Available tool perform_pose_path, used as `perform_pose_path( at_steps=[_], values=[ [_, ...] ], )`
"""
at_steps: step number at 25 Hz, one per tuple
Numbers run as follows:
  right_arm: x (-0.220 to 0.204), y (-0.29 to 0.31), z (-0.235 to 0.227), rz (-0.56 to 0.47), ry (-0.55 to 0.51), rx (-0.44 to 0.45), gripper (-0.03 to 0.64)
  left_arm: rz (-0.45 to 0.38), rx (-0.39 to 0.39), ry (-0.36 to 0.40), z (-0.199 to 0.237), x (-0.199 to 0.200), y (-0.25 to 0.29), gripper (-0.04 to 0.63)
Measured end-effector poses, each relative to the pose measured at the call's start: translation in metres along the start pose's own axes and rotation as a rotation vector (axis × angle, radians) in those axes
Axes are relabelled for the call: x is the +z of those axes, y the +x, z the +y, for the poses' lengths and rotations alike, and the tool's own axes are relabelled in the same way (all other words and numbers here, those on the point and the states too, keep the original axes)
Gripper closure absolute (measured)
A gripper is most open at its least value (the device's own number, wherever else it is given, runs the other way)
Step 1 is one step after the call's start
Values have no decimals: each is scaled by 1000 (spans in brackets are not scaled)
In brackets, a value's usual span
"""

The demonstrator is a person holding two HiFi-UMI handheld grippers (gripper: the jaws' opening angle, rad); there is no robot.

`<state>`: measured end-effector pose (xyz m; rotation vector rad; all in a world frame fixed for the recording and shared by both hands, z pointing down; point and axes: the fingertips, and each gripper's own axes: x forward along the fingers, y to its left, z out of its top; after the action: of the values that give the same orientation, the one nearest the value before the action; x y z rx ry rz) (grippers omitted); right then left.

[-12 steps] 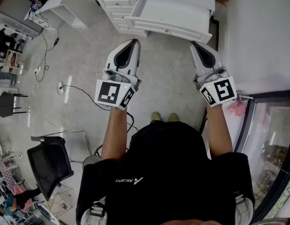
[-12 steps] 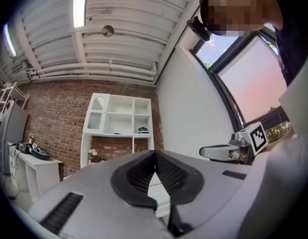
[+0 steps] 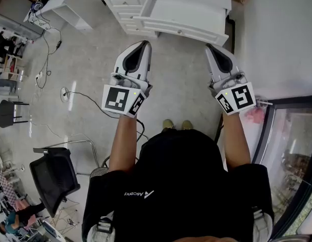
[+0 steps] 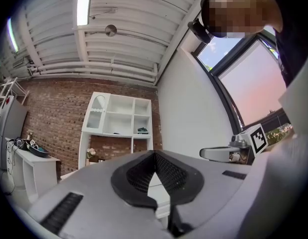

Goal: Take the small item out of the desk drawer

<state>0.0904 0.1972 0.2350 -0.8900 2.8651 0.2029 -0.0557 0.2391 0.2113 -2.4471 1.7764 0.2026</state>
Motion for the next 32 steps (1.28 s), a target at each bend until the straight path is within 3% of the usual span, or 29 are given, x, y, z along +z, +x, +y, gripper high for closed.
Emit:
perform_pose_path(
  at_steps=[7, 18, 32],
  values=[
    [0, 12, 7, 4, -18, 6, 617, 7, 32, 3, 20, -1, 3, 589],
    [-3, 40, 17, 16, -44, -10, 617, 21, 30, 0, 63, -13, 12, 443],
    [-15, 86, 6, 47, -71, -69, 617, 76, -14, 15, 126, -40, 39, 428]
  ],
)
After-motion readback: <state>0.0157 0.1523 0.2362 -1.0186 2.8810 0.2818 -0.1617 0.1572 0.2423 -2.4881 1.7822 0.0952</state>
